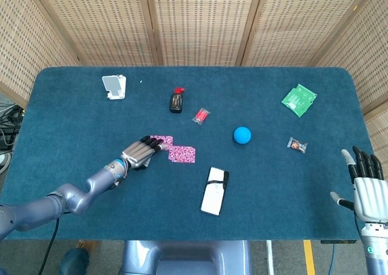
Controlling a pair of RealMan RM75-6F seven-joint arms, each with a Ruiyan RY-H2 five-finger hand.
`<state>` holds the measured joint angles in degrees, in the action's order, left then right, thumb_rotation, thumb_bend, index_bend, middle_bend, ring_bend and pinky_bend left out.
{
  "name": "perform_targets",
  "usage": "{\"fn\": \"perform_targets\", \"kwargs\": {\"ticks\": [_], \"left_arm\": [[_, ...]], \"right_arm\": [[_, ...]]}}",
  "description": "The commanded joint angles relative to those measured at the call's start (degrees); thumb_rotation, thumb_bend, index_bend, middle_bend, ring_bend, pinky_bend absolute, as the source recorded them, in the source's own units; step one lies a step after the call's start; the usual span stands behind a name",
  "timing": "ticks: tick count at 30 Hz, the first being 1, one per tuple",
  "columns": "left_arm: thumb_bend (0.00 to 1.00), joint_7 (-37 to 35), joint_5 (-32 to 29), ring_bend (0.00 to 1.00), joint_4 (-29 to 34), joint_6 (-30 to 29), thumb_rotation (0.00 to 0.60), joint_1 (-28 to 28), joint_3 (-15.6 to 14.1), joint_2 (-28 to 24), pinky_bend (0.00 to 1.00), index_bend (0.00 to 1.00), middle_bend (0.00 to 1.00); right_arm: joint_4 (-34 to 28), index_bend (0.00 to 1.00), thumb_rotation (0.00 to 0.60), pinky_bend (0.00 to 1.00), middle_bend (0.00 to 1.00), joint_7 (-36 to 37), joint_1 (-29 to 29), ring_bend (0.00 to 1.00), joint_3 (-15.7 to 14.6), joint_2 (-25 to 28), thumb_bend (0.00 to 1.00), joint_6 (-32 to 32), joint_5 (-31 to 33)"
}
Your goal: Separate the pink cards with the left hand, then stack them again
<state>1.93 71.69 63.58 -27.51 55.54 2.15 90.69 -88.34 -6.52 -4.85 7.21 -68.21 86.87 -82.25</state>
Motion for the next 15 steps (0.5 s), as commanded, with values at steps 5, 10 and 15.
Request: {"fn": "perform_targets", "kwargs": {"ticks": [5, 10, 15], "left_arm": [[1.0, -2.65, 1.91, 0.0, -0.12, -3.25, 0.6, -1.56, 0.49, -2.96, 0.0, 0.0, 0.0], [1.0, -7.88, 6.85, 0.0, 6.82, -8.43, 0.6, -1.66, 2.28, -5.36, 0.0, 0.0, 0.0], [1.0, -8.18, 8.03, 0.0, 11.62, -7.07, 0.6, 0.99, 3.5, -5.24, 0.0, 0.0, 0.0]], "right_arm": [[-0.11, 0.0, 0.6, 0.0, 0.0, 0.55, 0.0, 0.0, 0.04, 0.26, 0.0, -0.03, -0.04], [-0.07, 0.0, 0.6, 0.0, 0.0, 0.81, -0.06, 0.0, 0.03, 0.31, 0.0, -0.22, -0.01], [0.03, 0.0, 0.6, 0.0, 0.0, 1.04, -0.1, 0.0, 0.02, 0.35, 0.0, -0.43, 0.11]]}}
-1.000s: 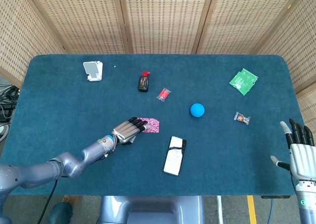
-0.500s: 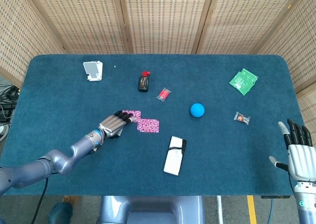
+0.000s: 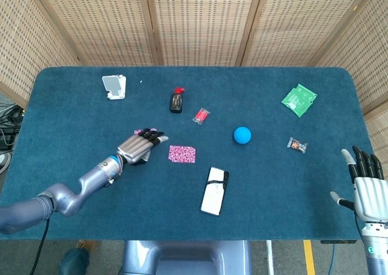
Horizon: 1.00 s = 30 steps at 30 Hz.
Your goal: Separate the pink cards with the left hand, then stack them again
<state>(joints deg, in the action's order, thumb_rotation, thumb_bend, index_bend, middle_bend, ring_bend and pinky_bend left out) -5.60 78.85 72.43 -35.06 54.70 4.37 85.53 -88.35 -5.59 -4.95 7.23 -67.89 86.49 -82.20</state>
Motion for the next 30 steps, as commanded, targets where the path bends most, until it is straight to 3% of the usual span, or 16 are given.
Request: {"fn": "perform_targets", "kwargs": {"ticks": [1, 10, 17, 30], "left_arm": [[1.0, -0.12, 0.37, 0.0, 2.94, 1.22, 0.6, 2.39, 1.47, 0.46, 0.0, 0.0, 0.0], [1.0, 7.29, -5.31, 0.0, 1.21, 5.2, 0.6, 4.99, 1.05, 5.45, 0.0, 0.0, 0.0], [1.0, 9.99, -9.14, 0.0, 0.07, 6.01, 0.6, 4.53, -0.33, 6.33, 0.0, 0.0, 0.0], [1.0, 9.14, -6.53, 0.0, 0.61, 5.25, 0.6, 1.37, -4.54, 3.39, 0.0, 0.0, 0.0]], "right_arm": [[0.09, 0.0, 0.6, 0.0, 0.0, 0.2, 0.0, 0.0, 0.02, 0.05, 0.0, -0.1, 0.12], [0.79, 0.0, 0.6, 0.0, 0.0, 1.75, 0.05, 0.0, 0.29, 0.32, 0.0, -0.55, 0.89], [0.82, 0.0, 0.6, 0.0, 0.0, 2.43, 0.01, 0.0, 0.29, 0.52, 0.0, -0.69, 0.82], [0.05, 0.0, 0.6, 0.0, 0.0, 2.29, 0.36, 0.0, -0.05, 0.77, 0.0, 0.32, -0.23]]}}
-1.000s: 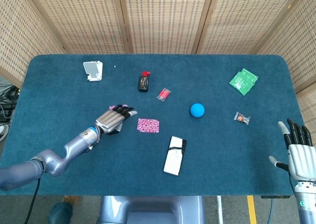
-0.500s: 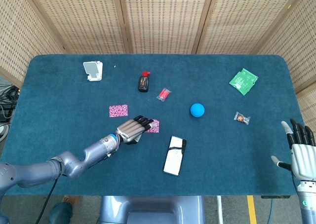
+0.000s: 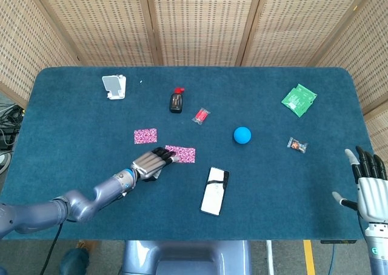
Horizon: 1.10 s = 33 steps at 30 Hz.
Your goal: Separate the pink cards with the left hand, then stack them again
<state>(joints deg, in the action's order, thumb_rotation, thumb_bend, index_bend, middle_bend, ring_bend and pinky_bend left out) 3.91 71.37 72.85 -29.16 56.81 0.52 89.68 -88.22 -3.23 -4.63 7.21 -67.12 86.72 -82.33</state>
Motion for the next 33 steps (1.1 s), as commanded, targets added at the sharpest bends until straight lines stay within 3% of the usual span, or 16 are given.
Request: {"fn": "perform_targets", "kwargs": {"ticks": [1, 7, 15, 20, 22, 25, 27, 33], "left_arm": [[1.0, -0.56, 1.39, 0.0, 0.12, -0.91, 0.6, -1.14, -1.1, -1.1, 0.0, 0.0, 0.0], [1.0, -3.74, 4.85, 0.0, 0.14, -2.06, 0.6, -3.05, -2.87, -2.97, 0.0, 0.0, 0.0], [1.0, -10.82, 12.15, 0.0, -0.16, -5.08, 0.6, -6.29, -7.32, -7.51, 0.0, 0.0, 0.0], [0.99, -20.47, 18.44, 0.0, -0.07, -17.29, 0.6, -9.37, -6.61, -10.87, 0.0, 0.0, 0.0], [0.84, -22.98, 19.92, 0.0, -0.99, -21.55, 0.6, -9.97, -5.53, -11.12, 0.0, 0.0, 0.0], [0.24, -23.31, 19.08, 0.0, -1.72, -25.6, 0.6, -9.68, -1.63, -11.04, 0.0, 0.0, 0.0], [0.03, -22.0, 17.13, 0.0, -0.85, -24.23, 0.6, -8.66, 0.31, -10.85, 0.0, 0.03, 0.0], [0.0, -15.87, 8.44, 0.0, 3.14, -15.25, 0.6, -3.89, 5.71, -8.55, 0.0, 0.22, 0.0]], "right_arm": [[-0.15, 0.0, 0.6, 0.0, 0.0, -0.08, 0.04, 0.0, -0.06, 0.02, 0.0, 0.17, -0.21], [-0.26, 0.0, 0.6, 0.0, 0.0, 0.03, 0.13, 0.0, -0.05, 0.1, 0.0, 0.31, -0.22], [-0.22, 0.0, 0.6, 0.0, 0.0, 0.29, 0.2, 0.0, 0.05, 0.2, 0.0, 0.33, -0.06], [-0.27, 0.0, 0.6, 0.0, 0.0, 0.38, 0.21, 0.0, 0.1, 0.23, 0.0, 0.36, -0.02], [-0.33, 0.0, 0.6, 0.0, 0.0, 0.34, 0.22, 0.0, 0.07, 0.24, 0.0, 0.38, -0.08], [-0.5, 0.0, 0.6, 0.0, 0.0, 0.16, 0.2, 0.0, -0.03, 0.24, 0.0, 0.46, -0.35], [-0.54, 0.0, 0.6, 0.0, 0.0, 0.11, 0.21, 0.0, -0.05, 0.21, 0.0, 0.5, -0.41], [-0.36, 0.0, 0.6, 0.0, 0.0, 0.01, 0.13, 0.0, 0.0, 0.11, 0.0, 0.28, -0.22]]}}
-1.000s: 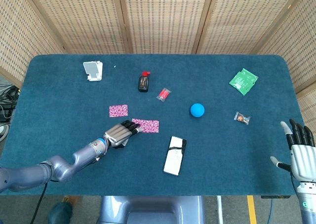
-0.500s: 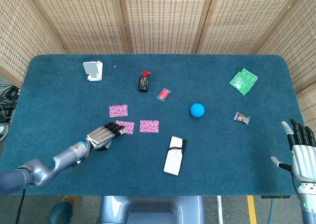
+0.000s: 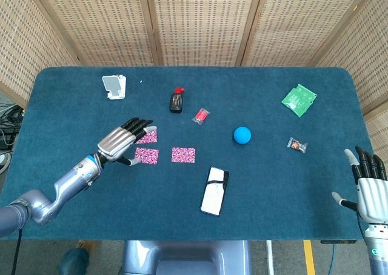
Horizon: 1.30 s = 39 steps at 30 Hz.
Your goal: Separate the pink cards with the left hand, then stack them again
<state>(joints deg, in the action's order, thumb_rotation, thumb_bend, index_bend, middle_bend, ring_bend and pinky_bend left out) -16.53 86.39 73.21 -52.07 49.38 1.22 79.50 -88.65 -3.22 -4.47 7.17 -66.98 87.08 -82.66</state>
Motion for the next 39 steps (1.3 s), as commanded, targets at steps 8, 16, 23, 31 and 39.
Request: {"fn": "perform_targets", "kwargs": {"ticks": [8, 16, 23, 31, 39], "left_arm": [[0.04, 18.72, -22.9, 0.0, 2.5, 14.78, 0.6, 9.41, 9.63, 8.28, 0.0, 0.28, 0.0], [0.07, 26.78, -33.57, 0.0, -1.28, 16.23, 0.6, 12.53, 9.31, 14.29, 0.0, 0.31, 0.0], [0.13, 27.1, -36.72, 0.0, -4.63, 16.58, 0.6, 13.29, 9.79, 18.11, 0.0, 0.31, 0.0], [0.16, 28.36, -38.26, 0.0, -7.89, 16.62, 0.6, 13.66, 9.56, 19.62, 0.0, 0.31, 0.0], [0.23, 27.86, -38.11, 0.0, -10.83, 17.97, 0.6, 13.8, 9.53, 21.23, 0.0, 0.32, 0.0]], "right_arm": [[0.93, 0.0, 0.6, 0.0, 0.0, 0.15, -0.47, 0.0, 0.4, -0.3, 0.0, -1.55, 1.57], [1.33, 0.0, 0.6, 0.0, 0.0, 0.18, -0.86, 0.0, 0.49, -0.48, 0.0, -2.84, 2.54], [1.47, 0.0, 0.6, 0.0, 0.0, 0.29, -0.98, 0.0, 0.47, -0.55, 0.0, -2.95, 2.49], [1.77, 0.0, 0.6, 0.0, 0.0, 0.74, -1.08, 0.0, 0.36, -0.55, 0.0, -3.2, 2.39], [1.79, 0.0, 0.6, 0.0, 0.0, 0.82, -1.07, 0.0, 0.37, -0.52, 0.0, -3.17, 2.46]]}}
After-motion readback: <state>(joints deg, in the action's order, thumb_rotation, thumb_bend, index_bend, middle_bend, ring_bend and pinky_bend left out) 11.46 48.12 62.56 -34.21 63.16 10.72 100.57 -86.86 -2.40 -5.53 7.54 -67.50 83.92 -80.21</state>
